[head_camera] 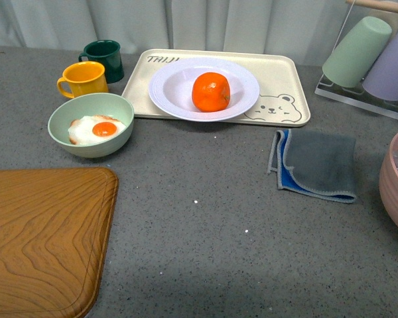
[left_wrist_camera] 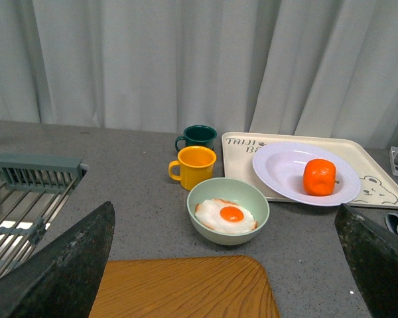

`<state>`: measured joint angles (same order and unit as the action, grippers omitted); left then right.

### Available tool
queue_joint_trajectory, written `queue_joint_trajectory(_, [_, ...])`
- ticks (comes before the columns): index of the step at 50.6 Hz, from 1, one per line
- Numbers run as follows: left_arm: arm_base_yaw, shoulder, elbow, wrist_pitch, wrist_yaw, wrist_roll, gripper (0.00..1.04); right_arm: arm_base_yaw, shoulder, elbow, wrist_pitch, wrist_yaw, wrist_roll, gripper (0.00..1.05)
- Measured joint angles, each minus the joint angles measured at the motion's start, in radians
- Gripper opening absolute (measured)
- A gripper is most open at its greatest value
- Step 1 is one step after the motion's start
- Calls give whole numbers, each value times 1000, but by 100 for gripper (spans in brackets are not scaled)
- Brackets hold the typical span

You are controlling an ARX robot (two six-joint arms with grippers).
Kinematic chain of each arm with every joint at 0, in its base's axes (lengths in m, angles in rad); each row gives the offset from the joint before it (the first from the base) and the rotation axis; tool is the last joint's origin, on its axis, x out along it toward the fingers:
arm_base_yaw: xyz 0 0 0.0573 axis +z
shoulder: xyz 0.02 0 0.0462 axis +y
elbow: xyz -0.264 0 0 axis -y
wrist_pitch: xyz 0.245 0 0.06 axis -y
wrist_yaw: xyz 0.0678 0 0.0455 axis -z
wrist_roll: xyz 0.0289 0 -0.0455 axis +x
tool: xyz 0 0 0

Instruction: Place orange and plate with both arms

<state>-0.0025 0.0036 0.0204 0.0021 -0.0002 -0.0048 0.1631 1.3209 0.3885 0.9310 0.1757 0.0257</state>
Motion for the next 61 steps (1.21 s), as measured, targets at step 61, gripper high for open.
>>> queue_joint_trajectory(61, [0,0,0,0,0,0,98,-161,-979,-383,-587,-174,-22,1])
